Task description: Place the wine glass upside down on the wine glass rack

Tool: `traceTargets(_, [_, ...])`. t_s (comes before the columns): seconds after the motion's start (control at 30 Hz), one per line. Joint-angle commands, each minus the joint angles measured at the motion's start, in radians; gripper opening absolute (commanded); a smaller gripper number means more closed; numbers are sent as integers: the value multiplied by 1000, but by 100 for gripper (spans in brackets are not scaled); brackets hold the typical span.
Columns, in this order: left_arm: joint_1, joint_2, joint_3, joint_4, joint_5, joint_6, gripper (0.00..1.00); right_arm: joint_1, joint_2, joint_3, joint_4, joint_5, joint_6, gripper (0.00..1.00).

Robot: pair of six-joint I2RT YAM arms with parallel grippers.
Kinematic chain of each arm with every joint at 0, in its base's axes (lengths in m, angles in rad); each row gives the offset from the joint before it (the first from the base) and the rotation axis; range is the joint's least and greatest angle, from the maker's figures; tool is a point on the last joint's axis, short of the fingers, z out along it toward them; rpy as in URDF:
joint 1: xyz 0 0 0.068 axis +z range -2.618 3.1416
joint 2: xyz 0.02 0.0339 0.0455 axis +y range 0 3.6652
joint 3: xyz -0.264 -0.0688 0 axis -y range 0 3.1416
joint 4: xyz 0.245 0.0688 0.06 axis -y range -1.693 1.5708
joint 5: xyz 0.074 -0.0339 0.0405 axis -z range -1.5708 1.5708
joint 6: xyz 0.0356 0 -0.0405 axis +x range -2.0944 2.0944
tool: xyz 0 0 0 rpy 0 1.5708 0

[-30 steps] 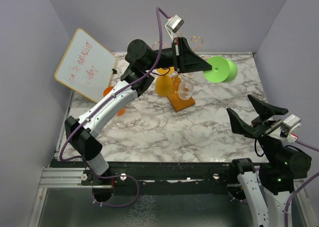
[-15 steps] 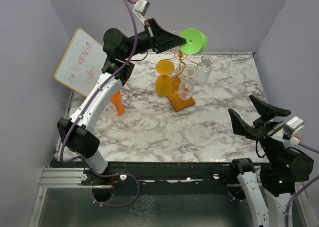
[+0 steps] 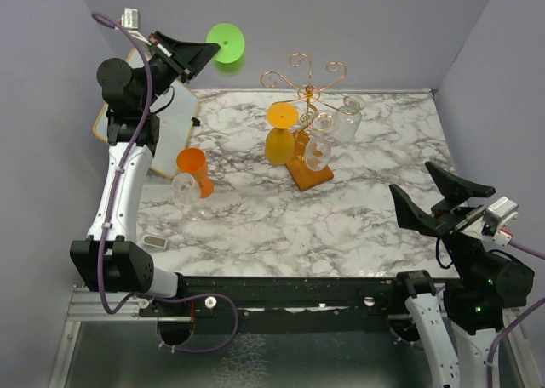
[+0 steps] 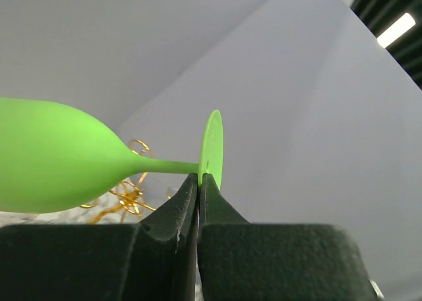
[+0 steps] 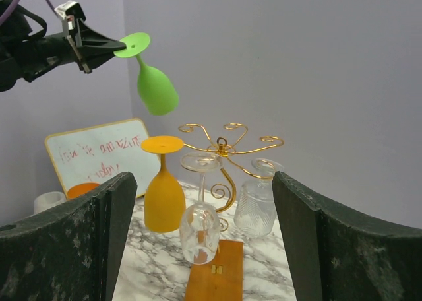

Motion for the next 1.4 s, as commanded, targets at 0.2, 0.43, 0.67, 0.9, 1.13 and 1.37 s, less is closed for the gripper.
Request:
traceTargets(0.2, [44,-41,-194,-121,-64,-28,0,3,27,-34,-8,42,27,88])
traceTargets(0.43, [-46,-29,-210,-183,-92,5,0,3,42,-52,2,74,52,88])
traceTargets(0.67, [-161,-24,-228,-224,-218,30,0,3,-25,-85,15,107,46,88])
traceTargets(0.9, [-216,42,-157,-230,-248,29,0,2,-47,-75,-46,139,44,88])
traceTargets(1.13, [-252,131,-63,-220,-271,11,0,3,-94,-91,-6,139,28,88])
traceTargets(1.37, [-255,215,14,-190,-259,-34,0,2,-92,-87,-31,162,17,88])
